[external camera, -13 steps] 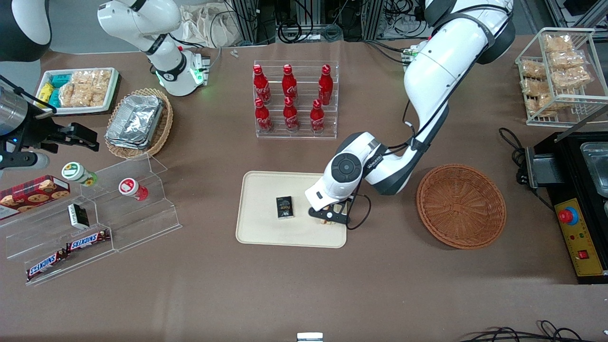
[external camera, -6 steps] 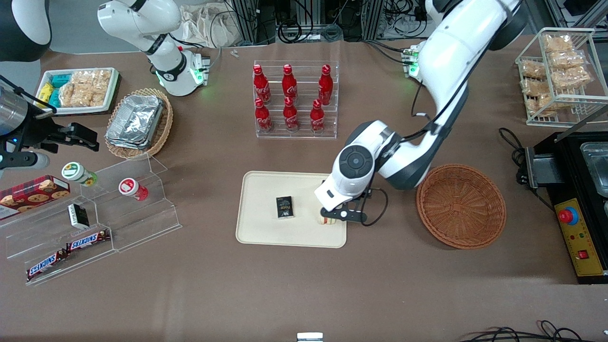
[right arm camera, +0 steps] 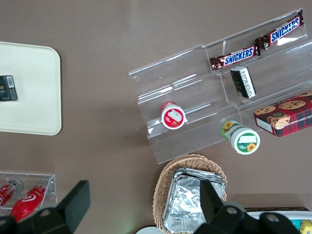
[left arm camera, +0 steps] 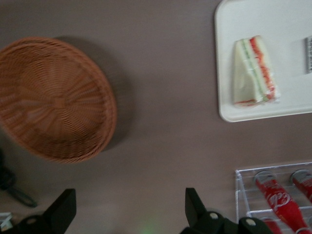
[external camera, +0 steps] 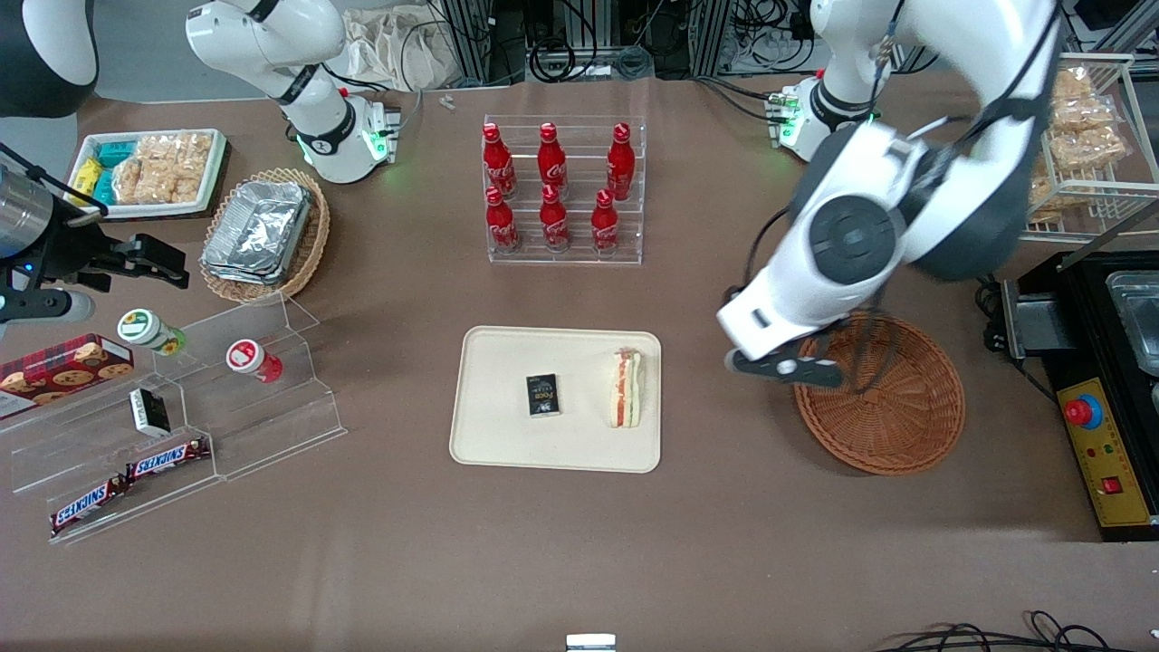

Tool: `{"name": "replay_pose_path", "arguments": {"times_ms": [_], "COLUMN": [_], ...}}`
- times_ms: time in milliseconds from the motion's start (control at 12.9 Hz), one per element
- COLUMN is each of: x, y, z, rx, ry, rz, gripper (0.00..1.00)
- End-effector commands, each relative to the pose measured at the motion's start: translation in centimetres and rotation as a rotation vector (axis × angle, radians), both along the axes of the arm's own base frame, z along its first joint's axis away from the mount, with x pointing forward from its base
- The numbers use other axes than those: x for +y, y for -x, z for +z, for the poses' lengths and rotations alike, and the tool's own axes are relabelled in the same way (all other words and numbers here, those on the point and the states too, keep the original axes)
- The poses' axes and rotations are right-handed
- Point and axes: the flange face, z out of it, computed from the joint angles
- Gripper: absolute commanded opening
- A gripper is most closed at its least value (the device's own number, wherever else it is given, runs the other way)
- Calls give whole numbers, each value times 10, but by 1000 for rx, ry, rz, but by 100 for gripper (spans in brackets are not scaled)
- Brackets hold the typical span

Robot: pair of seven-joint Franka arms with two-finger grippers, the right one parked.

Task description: Place sandwich from basket to tray

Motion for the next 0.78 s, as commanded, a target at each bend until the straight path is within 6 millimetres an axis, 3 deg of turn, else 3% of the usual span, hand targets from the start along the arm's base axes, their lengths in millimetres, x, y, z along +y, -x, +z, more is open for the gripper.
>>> {"name": "replay_pose_path", "arguments": {"times_ms": [0, 310, 466, 698], "x": [52, 161, 195, 223], "y": [15, 18, 20, 23], "z": [46, 88, 101, 111], "rx": [-13, 29, 13, -2], "ry": [-57, -59, -67, -67], "rz": [-55, -10, 54, 109], "gripper": [100, 100, 100, 100]}}
